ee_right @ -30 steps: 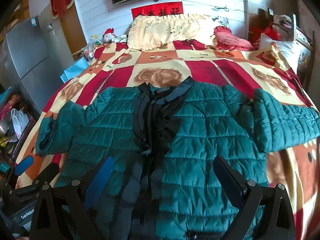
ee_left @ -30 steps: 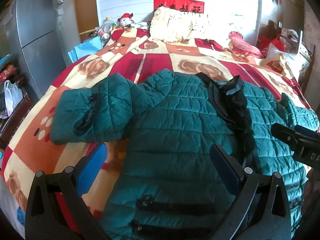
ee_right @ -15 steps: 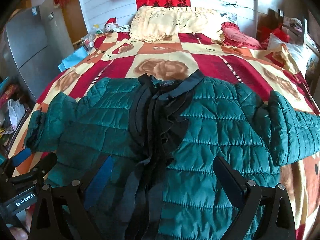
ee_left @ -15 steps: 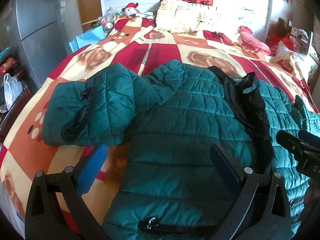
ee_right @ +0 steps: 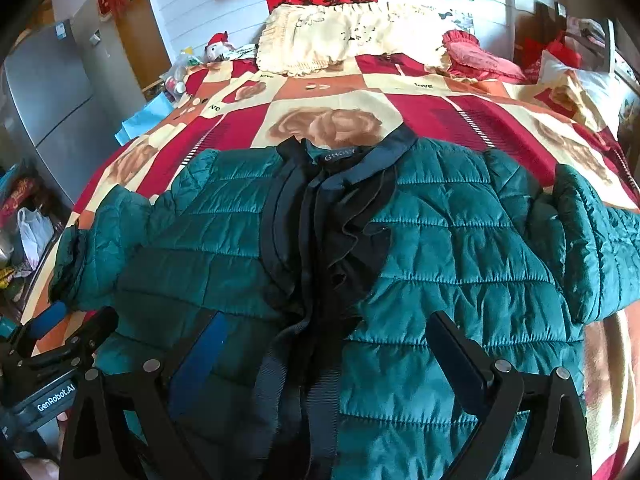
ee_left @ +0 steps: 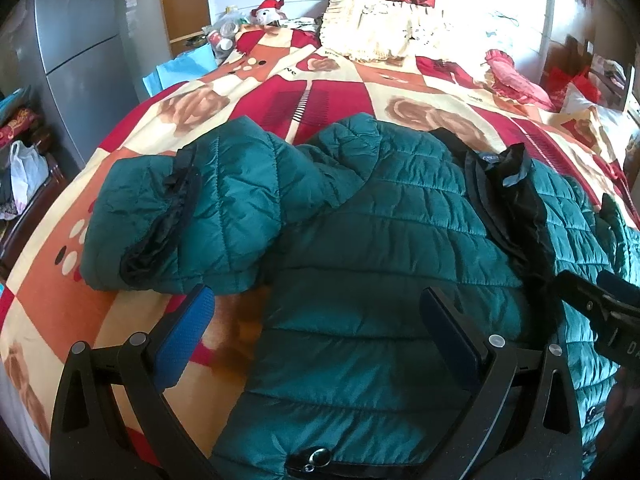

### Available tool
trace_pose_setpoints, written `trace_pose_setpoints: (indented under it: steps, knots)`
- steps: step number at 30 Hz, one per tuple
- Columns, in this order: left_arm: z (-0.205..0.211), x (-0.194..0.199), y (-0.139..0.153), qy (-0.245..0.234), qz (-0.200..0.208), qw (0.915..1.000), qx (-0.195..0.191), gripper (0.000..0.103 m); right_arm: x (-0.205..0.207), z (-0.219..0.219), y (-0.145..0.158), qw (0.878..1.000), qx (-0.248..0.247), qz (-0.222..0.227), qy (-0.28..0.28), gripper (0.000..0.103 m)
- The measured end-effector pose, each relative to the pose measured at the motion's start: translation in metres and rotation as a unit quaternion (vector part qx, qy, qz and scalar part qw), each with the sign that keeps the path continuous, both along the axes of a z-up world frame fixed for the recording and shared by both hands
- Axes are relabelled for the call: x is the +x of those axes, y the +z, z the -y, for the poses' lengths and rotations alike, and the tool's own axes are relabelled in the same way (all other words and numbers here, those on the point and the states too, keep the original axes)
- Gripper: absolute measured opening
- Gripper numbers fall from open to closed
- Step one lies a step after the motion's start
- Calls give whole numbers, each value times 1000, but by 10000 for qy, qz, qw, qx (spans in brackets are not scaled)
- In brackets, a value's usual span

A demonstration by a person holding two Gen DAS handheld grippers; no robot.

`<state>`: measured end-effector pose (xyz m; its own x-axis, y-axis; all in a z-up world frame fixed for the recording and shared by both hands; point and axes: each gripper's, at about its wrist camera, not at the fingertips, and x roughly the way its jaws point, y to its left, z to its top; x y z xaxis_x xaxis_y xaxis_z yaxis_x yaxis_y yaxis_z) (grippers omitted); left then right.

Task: Fold large clothes
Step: 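Grasp the sleeve nearest the left tool and fold it across the jacket body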

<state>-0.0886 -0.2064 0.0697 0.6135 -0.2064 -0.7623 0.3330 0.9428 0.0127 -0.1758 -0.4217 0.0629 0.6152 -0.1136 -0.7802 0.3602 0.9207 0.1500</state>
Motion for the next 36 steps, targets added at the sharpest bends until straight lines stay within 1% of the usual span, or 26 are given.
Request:
trace_pose_setpoints:
  steps: [10,22,36]
  knots:
    - [-9,1,5,86,55,9999,31,103,0,-5,0,10000,9,-21,57,99]
    - [-30,7,13,301,67,9995,-67,102,-2,-10,7,10000,19,-17,53,99]
    - [-61,17,17,556,129,9984,-27,102,-4,-18,15,9999,-104,-8,126,99]
